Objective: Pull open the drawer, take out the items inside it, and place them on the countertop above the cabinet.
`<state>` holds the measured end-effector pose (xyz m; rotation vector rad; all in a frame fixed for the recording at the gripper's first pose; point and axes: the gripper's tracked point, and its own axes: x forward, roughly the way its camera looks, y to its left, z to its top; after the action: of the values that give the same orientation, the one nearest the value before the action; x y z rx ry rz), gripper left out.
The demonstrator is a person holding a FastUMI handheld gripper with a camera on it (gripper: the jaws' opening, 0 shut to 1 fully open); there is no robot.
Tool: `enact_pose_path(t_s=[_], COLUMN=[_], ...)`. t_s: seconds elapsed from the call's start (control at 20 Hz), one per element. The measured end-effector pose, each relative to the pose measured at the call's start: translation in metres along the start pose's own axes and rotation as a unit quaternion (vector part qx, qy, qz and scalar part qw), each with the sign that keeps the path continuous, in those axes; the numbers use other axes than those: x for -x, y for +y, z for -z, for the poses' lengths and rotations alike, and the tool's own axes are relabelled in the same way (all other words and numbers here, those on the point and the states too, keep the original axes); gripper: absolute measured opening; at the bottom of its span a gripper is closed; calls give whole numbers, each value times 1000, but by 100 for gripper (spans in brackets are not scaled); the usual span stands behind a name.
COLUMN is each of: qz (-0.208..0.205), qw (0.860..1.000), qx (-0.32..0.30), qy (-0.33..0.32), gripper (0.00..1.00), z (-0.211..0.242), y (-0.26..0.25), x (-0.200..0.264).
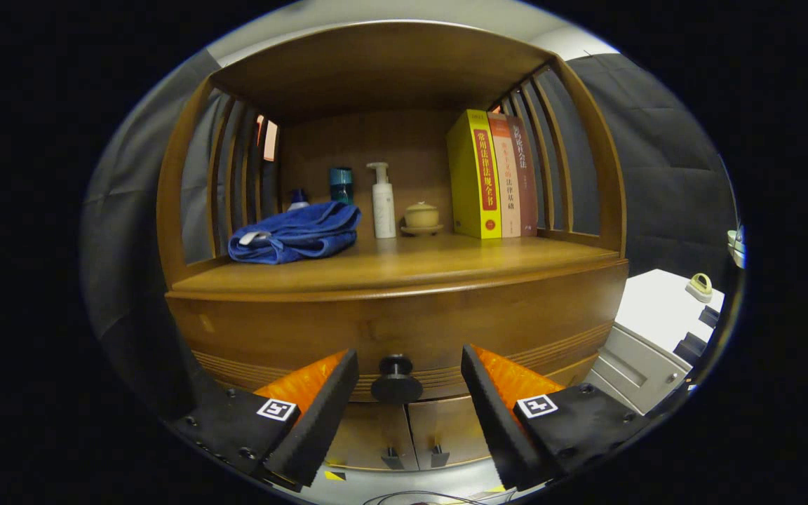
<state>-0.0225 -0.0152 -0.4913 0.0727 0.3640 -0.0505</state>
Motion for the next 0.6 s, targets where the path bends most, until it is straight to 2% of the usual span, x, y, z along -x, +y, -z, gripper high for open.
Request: enact_pose_path(t_s=[0.1,0.25,0.4,0.5,0.6], qz=[0,-10,-27,-35,-31], qw=[1000,1000,998,997,999], qx=[9,7,55,61,31], qy=[6,10,26,23,30], gripper=[96,84,55,46,43], z=[9,12,19,20,20], y=[2,11,19,19,18], x=[-5,-10,-14,-12,-8])
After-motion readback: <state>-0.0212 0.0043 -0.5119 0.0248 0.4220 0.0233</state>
